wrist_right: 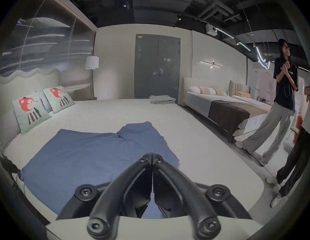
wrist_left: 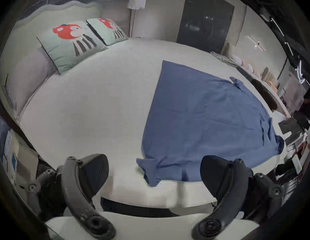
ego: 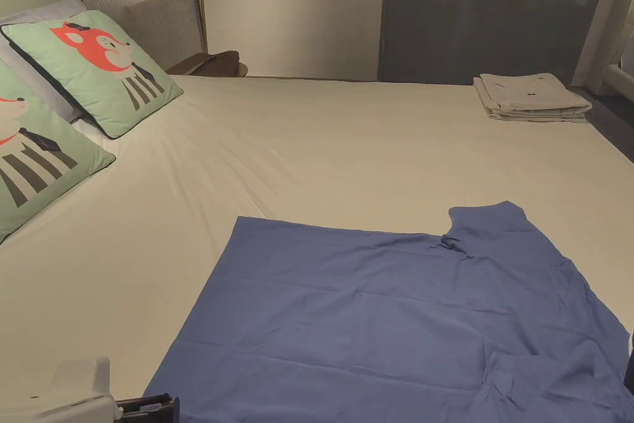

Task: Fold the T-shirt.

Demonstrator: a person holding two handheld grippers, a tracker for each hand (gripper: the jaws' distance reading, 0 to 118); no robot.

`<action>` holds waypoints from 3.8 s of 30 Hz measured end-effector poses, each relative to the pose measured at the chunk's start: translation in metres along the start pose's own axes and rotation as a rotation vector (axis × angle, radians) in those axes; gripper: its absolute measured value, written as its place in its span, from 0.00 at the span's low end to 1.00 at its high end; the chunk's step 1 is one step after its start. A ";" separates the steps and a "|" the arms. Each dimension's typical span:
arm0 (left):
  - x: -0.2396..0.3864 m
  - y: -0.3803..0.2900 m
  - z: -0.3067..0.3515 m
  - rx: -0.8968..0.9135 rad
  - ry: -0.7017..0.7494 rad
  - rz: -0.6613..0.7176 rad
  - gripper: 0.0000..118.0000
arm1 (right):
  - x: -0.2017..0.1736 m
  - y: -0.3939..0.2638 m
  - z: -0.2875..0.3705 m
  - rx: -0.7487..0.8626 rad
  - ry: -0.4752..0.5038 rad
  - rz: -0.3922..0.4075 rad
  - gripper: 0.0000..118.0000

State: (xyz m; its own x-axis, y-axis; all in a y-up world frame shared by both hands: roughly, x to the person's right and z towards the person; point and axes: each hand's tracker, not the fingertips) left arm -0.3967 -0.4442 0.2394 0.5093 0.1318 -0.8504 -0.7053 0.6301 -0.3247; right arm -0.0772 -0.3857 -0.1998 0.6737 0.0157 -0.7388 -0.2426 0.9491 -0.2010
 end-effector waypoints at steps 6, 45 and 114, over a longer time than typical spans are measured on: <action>0.002 -0.001 -0.024 -0.038 0.011 0.000 0.37 | 0.002 -0.013 -0.002 -0.025 0.001 -0.002 0.00; 0.040 0.100 -0.003 0.192 -0.050 0.081 0.04 | 0.030 0.001 -0.049 -0.171 0.094 -0.134 0.06; 0.026 0.074 -0.095 -0.036 0.024 0.049 0.74 | 0.018 -0.014 -0.063 -0.121 -0.009 -0.030 0.00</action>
State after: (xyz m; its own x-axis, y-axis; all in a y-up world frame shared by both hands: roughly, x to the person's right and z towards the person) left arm -0.4818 -0.4667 0.1540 0.4621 0.1437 -0.8751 -0.7466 0.5955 -0.2965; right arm -0.1060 -0.4184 -0.2508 0.6883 -0.0088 -0.7253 -0.3040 0.9044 -0.2995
